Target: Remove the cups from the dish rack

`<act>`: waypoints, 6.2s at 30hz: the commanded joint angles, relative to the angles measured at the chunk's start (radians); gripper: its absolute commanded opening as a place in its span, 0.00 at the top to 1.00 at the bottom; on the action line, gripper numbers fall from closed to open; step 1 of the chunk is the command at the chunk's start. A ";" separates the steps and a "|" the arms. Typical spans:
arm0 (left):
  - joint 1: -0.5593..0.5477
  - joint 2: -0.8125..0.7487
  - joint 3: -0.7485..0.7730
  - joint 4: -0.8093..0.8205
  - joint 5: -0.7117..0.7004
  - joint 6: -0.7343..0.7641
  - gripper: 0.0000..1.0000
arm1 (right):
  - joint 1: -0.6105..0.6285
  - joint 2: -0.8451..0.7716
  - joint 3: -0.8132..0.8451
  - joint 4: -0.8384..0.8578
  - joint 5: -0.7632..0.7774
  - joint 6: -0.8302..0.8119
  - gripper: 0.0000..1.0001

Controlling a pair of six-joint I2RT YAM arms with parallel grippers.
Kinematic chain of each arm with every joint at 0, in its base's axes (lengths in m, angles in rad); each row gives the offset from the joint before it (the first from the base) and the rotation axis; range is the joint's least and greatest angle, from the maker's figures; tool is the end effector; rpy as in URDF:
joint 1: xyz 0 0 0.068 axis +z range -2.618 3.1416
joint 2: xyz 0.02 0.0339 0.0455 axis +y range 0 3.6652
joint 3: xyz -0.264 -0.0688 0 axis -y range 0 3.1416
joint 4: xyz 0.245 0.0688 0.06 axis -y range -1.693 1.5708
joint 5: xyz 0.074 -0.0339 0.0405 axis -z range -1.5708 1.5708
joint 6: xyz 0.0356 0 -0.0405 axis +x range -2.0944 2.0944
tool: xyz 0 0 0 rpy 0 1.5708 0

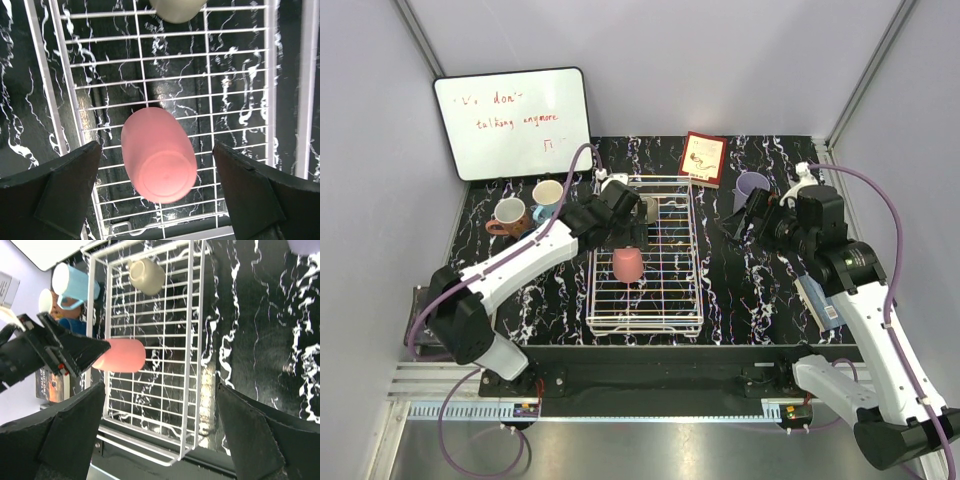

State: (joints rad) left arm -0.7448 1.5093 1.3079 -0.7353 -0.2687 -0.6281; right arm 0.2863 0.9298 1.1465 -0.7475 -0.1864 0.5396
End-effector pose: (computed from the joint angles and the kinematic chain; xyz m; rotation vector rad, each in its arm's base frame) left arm 0.2417 -0.2100 0.2995 0.0348 2.4775 -0.2560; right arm 0.1732 0.0579 0.3812 0.1585 2.1623 0.6828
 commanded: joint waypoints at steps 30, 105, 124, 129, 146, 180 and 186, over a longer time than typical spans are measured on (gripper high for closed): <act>-0.045 -0.032 -0.010 0.027 0.019 -0.009 1.00 | 0.013 -0.026 -0.068 -0.010 -0.012 0.007 0.00; 0.246 -0.322 -0.297 0.309 0.459 -0.226 0.01 | 0.044 0.506 0.510 -0.210 0.694 -0.099 1.00; 0.246 -0.390 -0.308 0.180 0.418 -0.113 0.01 | -0.039 1.120 1.110 -0.329 0.700 -0.072 1.00; 0.246 -0.364 -0.303 0.182 0.425 -0.102 0.01 | -0.041 1.138 1.098 -0.328 0.682 -0.069 1.00; 0.246 -0.291 -0.283 0.194 0.441 -0.084 0.01 | -0.041 1.248 1.086 -0.302 0.551 -0.067 0.87; 0.225 0.379 0.367 0.149 0.184 0.156 0.01 | -0.006 0.115 0.128 0.201 -0.214 0.028 0.24; 0.211 0.494 0.435 0.168 0.168 0.091 0.01 | -0.004 0.027 0.059 0.157 -0.231 0.039 0.24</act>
State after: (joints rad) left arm -0.5186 1.9690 1.6772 -0.5987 -0.0536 -0.5045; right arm 0.2752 1.0103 1.2404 -0.5911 -0.3706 0.5591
